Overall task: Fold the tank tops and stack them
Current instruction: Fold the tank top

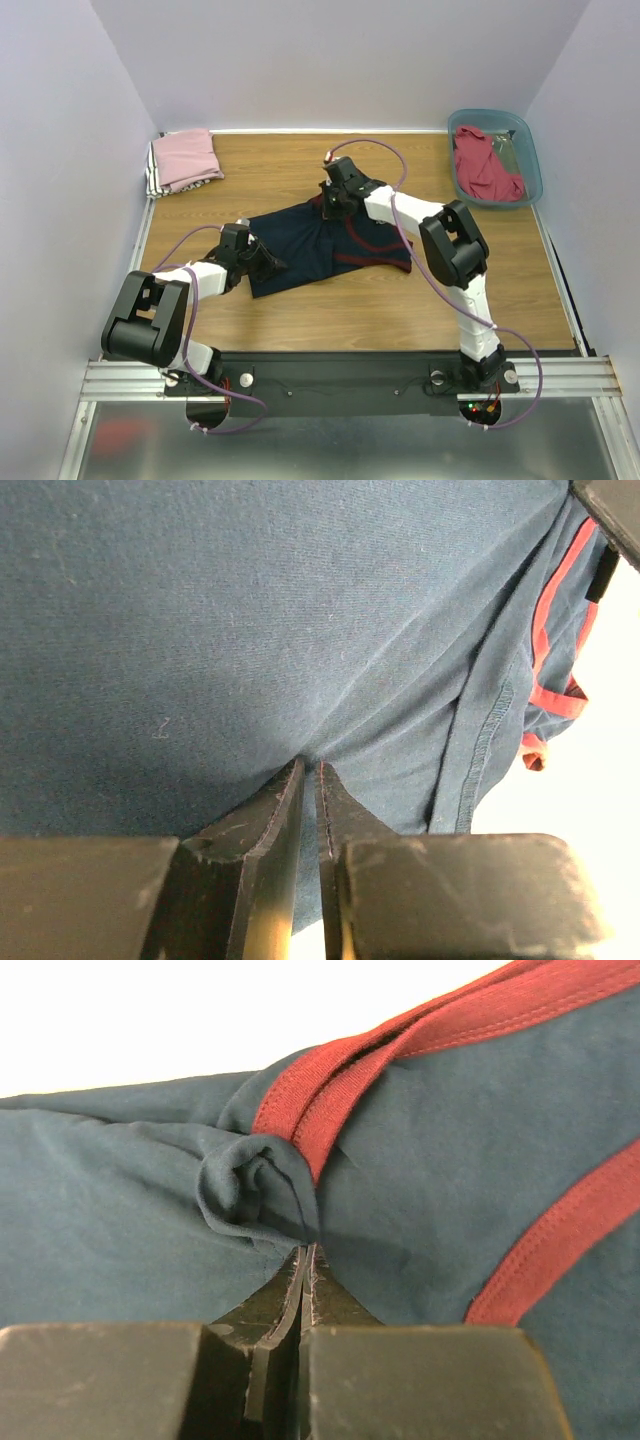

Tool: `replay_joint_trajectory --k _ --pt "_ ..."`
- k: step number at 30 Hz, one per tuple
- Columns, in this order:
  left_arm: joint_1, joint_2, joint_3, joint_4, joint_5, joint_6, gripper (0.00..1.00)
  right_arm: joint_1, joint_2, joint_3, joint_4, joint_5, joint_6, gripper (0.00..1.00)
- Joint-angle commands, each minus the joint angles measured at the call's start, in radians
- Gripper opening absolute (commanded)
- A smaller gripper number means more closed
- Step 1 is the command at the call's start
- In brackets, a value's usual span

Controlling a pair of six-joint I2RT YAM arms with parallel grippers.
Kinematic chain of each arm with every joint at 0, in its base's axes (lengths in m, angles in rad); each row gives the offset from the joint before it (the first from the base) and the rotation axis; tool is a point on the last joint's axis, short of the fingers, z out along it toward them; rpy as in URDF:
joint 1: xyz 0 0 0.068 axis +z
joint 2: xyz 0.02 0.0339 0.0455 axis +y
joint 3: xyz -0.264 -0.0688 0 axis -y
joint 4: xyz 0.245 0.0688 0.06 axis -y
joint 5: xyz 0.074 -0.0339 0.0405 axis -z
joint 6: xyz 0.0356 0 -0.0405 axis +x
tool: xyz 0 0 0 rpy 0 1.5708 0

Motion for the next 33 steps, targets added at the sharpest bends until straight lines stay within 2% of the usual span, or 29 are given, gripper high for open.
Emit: replay_joint_trajectory --k 1,9,15,21,27,31,33 --pt "0.01 0.005 -0.031 -0.091 -0.031 0.053 0.23 -0.033 -0.051 -0.012 0.101 -0.123 0.011 0.02" --pt "0.01 -0.031 -0.011 -0.112 0.001 0.091 0.23 -0.078 -0.061 -0.1 0.194 -0.255 0.061 0.03" --pt "-0.016 -0.102 0.103 -0.157 0.085 0.168 0.28 -0.086 -0.057 -0.124 0.243 -0.334 0.077 0.04" --pt "-0.084 -0.081 0.226 -0.184 0.077 0.187 0.31 -0.1 -0.074 -0.15 0.289 -0.401 0.119 0.06" --pt "-0.082 0.079 0.381 -0.134 -0.02 0.127 0.31 -0.112 -0.086 -0.184 0.36 -0.482 0.153 0.06" --pt "-0.081 0.325 0.551 -0.148 -0.053 0.151 0.3 -0.112 -0.095 -0.192 0.366 -0.493 0.165 0.06" --pt "-0.081 0.389 0.634 -0.139 -0.043 0.159 0.29 -0.115 -0.104 -0.196 0.368 -0.495 0.166 0.06"
